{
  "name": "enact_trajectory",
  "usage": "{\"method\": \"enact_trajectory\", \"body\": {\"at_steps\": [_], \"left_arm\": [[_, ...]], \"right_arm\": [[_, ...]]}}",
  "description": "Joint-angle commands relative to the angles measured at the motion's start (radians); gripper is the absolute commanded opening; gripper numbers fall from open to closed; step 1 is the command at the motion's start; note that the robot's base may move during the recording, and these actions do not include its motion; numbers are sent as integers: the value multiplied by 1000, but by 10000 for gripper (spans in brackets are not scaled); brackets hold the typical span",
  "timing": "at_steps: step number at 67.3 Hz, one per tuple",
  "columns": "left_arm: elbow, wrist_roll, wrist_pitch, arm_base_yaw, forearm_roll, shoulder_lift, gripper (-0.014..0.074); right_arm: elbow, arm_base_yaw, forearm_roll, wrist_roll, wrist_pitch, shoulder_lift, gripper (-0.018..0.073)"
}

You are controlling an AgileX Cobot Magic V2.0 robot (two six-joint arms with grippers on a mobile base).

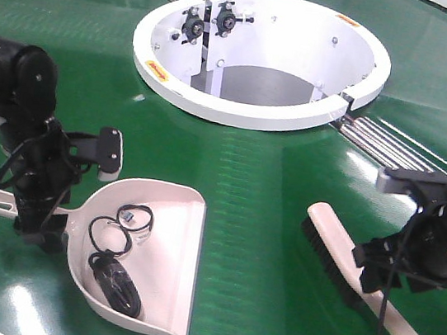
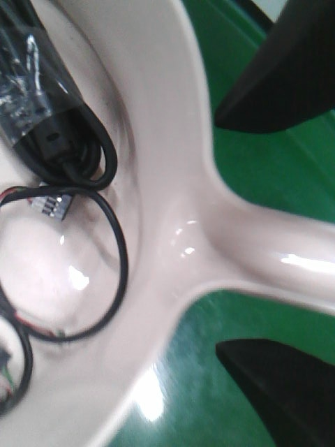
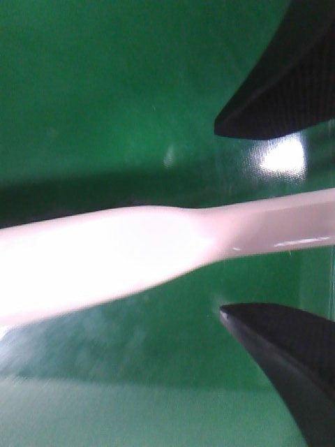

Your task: Clean and inspect green conveyor with broom and dustpan

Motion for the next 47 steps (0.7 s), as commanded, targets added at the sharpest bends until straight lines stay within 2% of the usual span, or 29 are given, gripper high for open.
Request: {"method": "enact_trajectory", "body": {"at_steps": [1, 12, 22, 34, 42, 47], "left_arm": [[-27, -73, 37, -4, -19, -116, 578], [-27, -133, 35, -4, -19, -253, 575], [-27, -148, 36, -4, -21, -367, 575], [-27, -260, 35, -4, -47, -514, 575], [-25, -350, 20, -4, -140, -608, 575], [-11, -349, -28, -4, -200, -677, 575]], "right_arm": [[-27, -6, 10, -5, -39, -125, 484], [-28, -6, 7, -8, -156, -300, 484], [-28, -6, 21, -7, -266, -435, 484], [-28, -6, 24, -32, -290, -586, 484], [-12, -6, 20, -49, -323, -664, 484], [32, -6, 26, -49, -363, -737, 484]]}}
